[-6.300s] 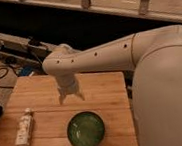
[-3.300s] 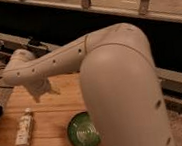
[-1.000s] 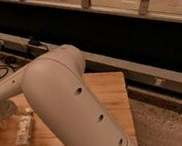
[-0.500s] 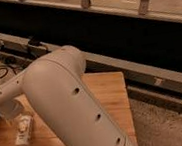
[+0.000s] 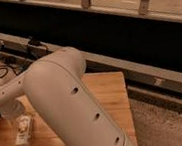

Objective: Place the bottle in the ceramic bowl

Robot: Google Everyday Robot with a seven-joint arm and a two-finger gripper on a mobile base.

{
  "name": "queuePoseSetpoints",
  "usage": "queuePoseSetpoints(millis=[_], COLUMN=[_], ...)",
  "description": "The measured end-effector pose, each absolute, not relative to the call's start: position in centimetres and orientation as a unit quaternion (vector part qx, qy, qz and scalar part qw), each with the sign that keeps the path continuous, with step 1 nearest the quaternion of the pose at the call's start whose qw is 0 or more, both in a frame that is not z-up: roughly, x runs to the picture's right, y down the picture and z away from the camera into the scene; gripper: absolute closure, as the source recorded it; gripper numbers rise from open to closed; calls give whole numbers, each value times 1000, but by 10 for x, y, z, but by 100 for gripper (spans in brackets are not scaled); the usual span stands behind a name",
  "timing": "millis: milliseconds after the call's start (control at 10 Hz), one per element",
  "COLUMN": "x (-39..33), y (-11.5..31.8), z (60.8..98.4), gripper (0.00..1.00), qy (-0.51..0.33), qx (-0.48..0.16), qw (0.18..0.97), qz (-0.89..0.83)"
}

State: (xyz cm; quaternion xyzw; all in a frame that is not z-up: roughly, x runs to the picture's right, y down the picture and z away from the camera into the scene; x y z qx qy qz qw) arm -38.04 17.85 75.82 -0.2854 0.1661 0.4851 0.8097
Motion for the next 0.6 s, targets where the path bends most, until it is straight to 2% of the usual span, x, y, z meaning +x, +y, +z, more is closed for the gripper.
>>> queuePoseSetpoints(millis=[600], x=[-389], y=[189], z=[763], gripper=[35], qy=[173], qx=[-291], qw=[816], qz=[468])
